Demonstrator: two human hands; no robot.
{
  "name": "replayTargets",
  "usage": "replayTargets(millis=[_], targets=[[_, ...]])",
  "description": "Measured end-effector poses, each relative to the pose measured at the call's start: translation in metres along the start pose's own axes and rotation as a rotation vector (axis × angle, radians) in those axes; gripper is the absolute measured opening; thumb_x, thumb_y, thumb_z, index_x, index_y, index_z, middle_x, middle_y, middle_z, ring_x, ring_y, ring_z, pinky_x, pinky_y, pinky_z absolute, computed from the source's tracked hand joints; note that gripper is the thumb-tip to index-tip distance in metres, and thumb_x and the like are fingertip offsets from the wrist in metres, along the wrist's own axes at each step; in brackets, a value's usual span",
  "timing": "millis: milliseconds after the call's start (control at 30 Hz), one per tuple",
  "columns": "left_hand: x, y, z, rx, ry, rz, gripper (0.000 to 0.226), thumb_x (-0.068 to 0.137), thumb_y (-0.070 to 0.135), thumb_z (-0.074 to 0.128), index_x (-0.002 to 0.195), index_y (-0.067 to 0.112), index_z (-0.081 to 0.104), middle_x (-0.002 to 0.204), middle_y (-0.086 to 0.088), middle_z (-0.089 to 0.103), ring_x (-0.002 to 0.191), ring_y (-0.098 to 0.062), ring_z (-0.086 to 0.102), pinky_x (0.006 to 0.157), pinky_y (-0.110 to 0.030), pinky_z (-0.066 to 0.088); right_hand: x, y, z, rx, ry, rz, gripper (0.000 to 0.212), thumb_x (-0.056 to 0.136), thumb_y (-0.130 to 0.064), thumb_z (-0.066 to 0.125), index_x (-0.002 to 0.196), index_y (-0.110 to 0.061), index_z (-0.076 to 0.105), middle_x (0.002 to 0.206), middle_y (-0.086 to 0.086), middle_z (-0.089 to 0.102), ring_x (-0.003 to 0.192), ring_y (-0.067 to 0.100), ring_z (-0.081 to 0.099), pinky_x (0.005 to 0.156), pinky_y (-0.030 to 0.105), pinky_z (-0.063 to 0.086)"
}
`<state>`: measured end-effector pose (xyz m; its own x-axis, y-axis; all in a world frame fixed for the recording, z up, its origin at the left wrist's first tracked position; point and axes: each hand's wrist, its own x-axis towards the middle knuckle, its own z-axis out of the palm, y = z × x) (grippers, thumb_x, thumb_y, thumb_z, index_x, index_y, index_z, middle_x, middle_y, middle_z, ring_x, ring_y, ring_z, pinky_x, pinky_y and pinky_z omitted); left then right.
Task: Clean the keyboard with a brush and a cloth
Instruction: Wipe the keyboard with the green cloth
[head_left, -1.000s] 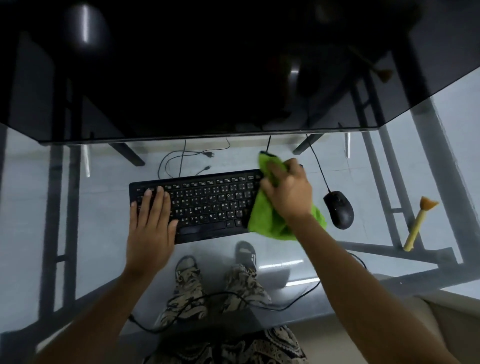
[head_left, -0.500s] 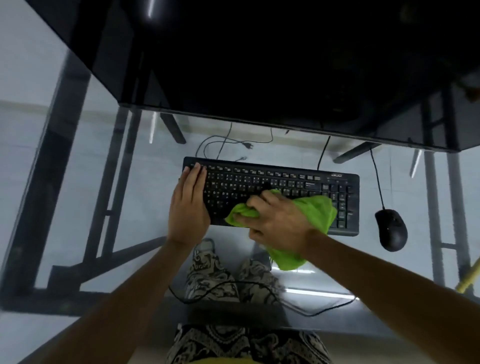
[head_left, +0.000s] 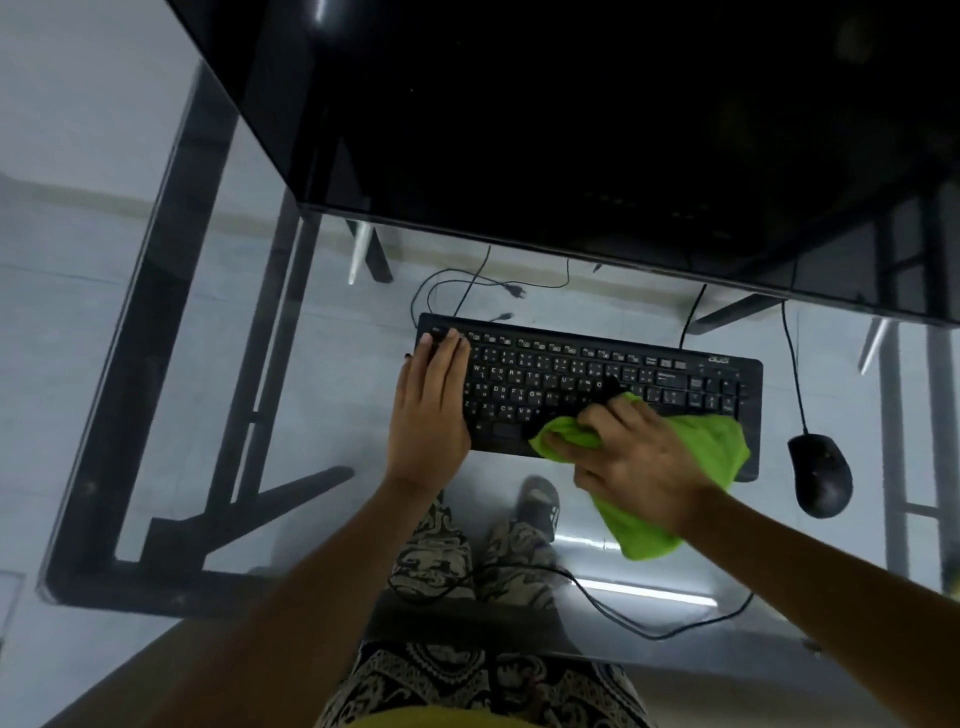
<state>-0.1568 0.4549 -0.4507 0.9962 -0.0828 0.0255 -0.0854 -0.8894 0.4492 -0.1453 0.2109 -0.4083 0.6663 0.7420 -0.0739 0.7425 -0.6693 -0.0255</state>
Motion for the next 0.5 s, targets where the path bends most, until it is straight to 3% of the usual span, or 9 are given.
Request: replayTargets(millis=[67, 100, 167, 267, 333, 400, 500], targets=[[0.001, 0.001, 0.0, 0.02, 0.0, 0.015, 0.057, 0.089, 0.015, 0.047, 0.142, 0.005, 0.028, 0.147, -0.016, 0.039, 0.138, -0.038, 0.031, 0.111, -0.052, 0.031, 0.02, -0.019, -0.002, -0.003, 0.021, 0.005, 0.041, 0.076, -0.034, 0.058, 0.118, -0.031, 0.061, 0.094, 0.005, 0.055, 0.083, 0.028, 0.048, 0.077, 0.04, 0.041], [0.001, 0.001, -0.001, 0.016, 0.005, 0.024, 0.05, 0.096, 0.024, 0.039, 0.141, 0.004, 0.031, 0.146, -0.017, 0.042, 0.137, -0.04, 0.033, 0.11, -0.053, 0.032, 0.031, -0.032, -0.002, 0.002, 0.027, 0.002, 0.041, 0.076, -0.033, 0.056, 0.117, -0.03, 0.062, 0.094, 0.004, 0.055, 0.083, 0.027, 0.049, 0.078, 0.04, 0.04], [0.001, 0.002, -0.005, -0.021, -0.019, 0.019, 0.056, 0.101, 0.039, 0.018, 0.139, 0.001, 0.035, 0.143, -0.019, 0.045, 0.135, -0.041, 0.037, 0.109, -0.053, 0.033, 0.039, -0.041, -0.002, 0.003, 0.037, -0.011, 0.041, 0.075, -0.032, 0.057, 0.115, -0.03, 0.062, 0.095, 0.004, 0.055, 0.084, 0.026, 0.05, 0.079, 0.04, 0.04], [0.0, -0.001, -0.003, -0.015, -0.011, 0.012, 0.049, 0.097, 0.02, 0.026, 0.143, 0.004, 0.028, 0.147, -0.018, 0.04, 0.138, -0.038, 0.031, 0.11, -0.054, 0.033, 0.007, -0.015, 0.0, -0.012, 0.006, -0.09, 0.035, 0.079, -0.037, 0.06, 0.113, -0.033, 0.064, 0.099, 0.005, 0.057, 0.088, 0.028, 0.05, 0.081, 0.042, 0.041], [0.0, -0.002, 0.0, 0.01, -0.024, 0.004, 0.06, 0.086, 0.009, 0.038, 0.145, 0.006, 0.024, 0.149, -0.016, 0.037, 0.14, -0.036, 0.027, 0.112, -0.053, 0.03, -0.017, -0.001, 0.003, -0.035, -0.009, -0.134, 0.028, 0.084, -0.038, 0.054, 0.108, -0.035, 0.067, 0.101, 0.005, 0.059, 0.089, 0.029, 0.047, 0.08, 0.042, 0.04], [0.001, 0.0, -0.001, 0.031, -0.02, 0.003, 0.061, 0.085, 0.007, 0.036, 0.144, 0.006, 0.026, 0.149, -0.015, 0.038, 0.14, -0.037, 0.028, 0.112, -0.054, 0.031, -0.019, -0.005, 0.005, -0.027, 0.012, -0.11, 0.026, 0.084, -0.037, 0.053, 0.105, -0.035, 0.069, 0.099, 0.004, 0.061, 0.086, 0.027, 0.045, 0.077, 0.04, 0.036], [0.001, 0.001, -0.002, 0.036, -0.025, 0.015, 0.057, 0.087, 0.008, 0.037, 0.143, 0.005, 0.029, 0.148, -0.016, 0.04, 0.139, -0.039, 0.03, 0.111, -0.055, 0.031, 0.012, -0.041, 0.007, -0.007, 0.074, -0.034, 0.034, 0.081, -0.031, 0.059, 0.115, -0.035, 0.062, 0.096, 0.003, 0.057, 0.083, 0.026, 0.047, 0.075, 0.039, 0.038]])
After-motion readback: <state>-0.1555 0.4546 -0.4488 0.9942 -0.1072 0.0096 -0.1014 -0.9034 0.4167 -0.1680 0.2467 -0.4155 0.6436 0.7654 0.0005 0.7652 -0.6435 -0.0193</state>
